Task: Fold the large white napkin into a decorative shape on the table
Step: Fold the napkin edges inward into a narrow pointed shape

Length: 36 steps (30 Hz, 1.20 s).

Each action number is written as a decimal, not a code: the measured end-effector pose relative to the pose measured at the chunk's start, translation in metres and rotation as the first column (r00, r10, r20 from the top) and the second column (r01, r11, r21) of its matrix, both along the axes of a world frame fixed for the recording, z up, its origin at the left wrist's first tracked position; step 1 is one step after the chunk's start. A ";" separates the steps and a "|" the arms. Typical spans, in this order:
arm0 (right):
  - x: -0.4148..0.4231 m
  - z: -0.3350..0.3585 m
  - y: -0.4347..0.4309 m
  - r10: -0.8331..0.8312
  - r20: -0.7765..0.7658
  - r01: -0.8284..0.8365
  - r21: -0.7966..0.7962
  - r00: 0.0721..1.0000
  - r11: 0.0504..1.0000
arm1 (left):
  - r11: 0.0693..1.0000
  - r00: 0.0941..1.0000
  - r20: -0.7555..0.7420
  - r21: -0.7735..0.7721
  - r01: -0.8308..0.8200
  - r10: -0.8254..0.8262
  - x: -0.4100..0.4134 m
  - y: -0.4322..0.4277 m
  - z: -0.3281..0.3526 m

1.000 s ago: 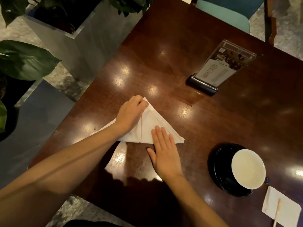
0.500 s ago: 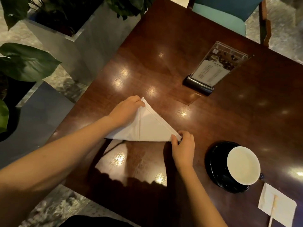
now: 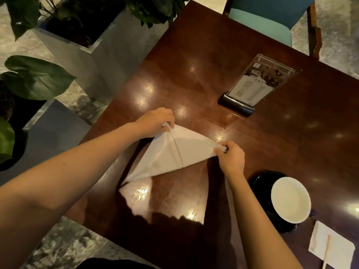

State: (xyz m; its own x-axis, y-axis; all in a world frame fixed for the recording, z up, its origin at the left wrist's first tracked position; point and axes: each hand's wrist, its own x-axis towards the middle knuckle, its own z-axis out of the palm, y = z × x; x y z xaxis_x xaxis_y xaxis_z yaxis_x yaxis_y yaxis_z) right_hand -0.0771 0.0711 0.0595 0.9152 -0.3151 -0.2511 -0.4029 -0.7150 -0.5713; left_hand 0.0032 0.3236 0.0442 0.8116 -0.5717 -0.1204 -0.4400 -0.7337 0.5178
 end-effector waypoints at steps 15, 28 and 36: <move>0.024 0.073 0.039 -0.122 0.157 0.017 0.547 0.980 0.837 | 0.968 0.964 -0.122 -0.059 -0.243 0.234 -0.016 0.007 -0.014; -0.110 0.001 0.103 0.355 0.313 -0.457 0.370 0.881 0.809 | 0.977 0.980 -0.036 -0.085 -0.197 0.195 -0.029 0.008 -0.011; -0.131 -0.022 0.116 0.488 0.250 -0.537 0.190 0.836 0.822 | 0.988 0.994 -0.006 -0.111 -0.108 0.108 -0.025 0.018 -0.011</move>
State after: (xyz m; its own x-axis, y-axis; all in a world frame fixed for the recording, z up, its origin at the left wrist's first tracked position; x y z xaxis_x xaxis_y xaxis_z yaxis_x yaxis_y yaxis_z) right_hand -0.2080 0.1872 0.0372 0.9626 0.2618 -0.0693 0.1116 -0.6167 -0.7793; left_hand -0.0215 0.3414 0.0333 0.8694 -0.4903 -0.0614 -0.3610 -0.7151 0.5986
